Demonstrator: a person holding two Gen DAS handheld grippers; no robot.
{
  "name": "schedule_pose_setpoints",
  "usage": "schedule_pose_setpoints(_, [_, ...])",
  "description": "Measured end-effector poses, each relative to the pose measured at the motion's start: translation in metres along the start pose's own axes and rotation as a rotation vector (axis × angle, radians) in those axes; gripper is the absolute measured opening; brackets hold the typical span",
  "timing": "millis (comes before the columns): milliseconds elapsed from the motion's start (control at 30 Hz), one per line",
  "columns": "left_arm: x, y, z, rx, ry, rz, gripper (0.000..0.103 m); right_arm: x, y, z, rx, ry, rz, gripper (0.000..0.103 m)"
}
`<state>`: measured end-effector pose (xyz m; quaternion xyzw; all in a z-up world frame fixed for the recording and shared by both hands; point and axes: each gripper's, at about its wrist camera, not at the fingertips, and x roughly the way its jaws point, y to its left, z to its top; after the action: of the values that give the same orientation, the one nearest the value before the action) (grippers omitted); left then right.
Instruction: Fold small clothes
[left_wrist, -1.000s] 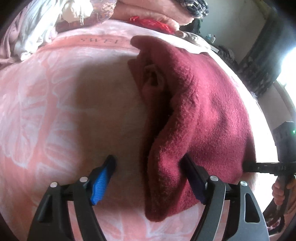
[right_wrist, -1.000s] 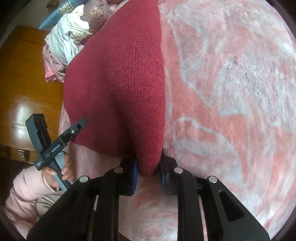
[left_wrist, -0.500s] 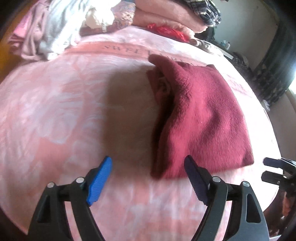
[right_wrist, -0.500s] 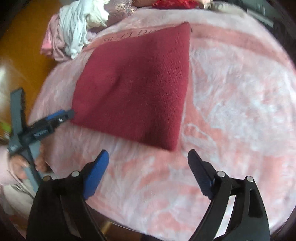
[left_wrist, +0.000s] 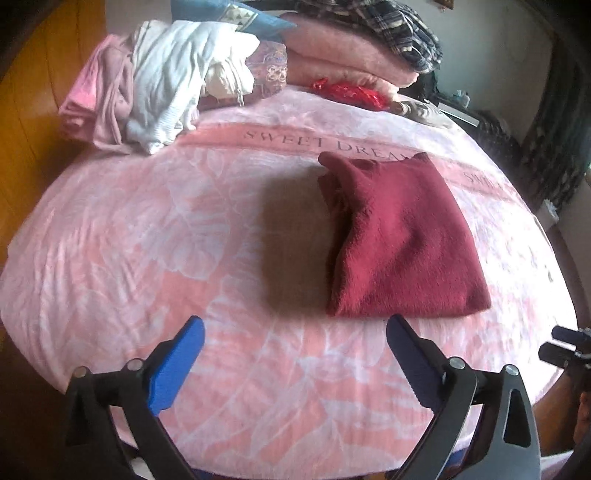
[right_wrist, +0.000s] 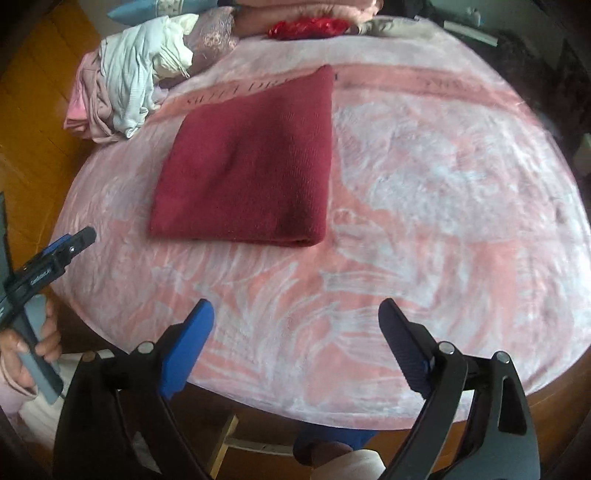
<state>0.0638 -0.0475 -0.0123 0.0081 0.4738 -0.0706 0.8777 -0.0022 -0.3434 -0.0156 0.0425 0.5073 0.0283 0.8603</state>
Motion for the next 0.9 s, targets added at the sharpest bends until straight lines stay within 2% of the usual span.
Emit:
schedule_pose_setpoints(100, [-0.009, 0.001, -0.007, 0.002, 0.008, 0.0, 0.099, -0.01, 0.013, -0.006, -0.008, -0.029, 0.005, 0.092])
schedule_pose_setpoints(233, [-0.014, 0.007, -0.016, -0.028, 0.025, -0.018, 0.099, -0.022, 0.037, -0.013, -0.083, -0.085, -0.036, 0.092])
schedule_pose_setpoints(400, [-0.019, 0.013, -0.028, -0.031, 0.037, -0.01, 0.099, -0.025, 0.047, -0.018, -0.075, -0.081, 0.035, 0.092])
schedule_pose_setpoints(633, [-0.04, 0.004, -0.031, 0.024, -0.033, 0.016, 0.099, -0.02, 0.045, -0.028, -0.061, -0.081, 0.044, 0.092])
schedule_pose_setpoints(767, [-0.049, -0.01, -0.032, 0.084, -0.067, 0.022, 0.099, -0.018, 0.04, -0.031, -0.049, -0.094, -0.005, 0.092])
schedule_pose_setpoints(900, [-0.052, -0.022, -0.036, 0.114, -0.075, 0.018, 0.099, -0.018, 0.034, -0.03, -0.016, -0.105, -0.001, 0.093])
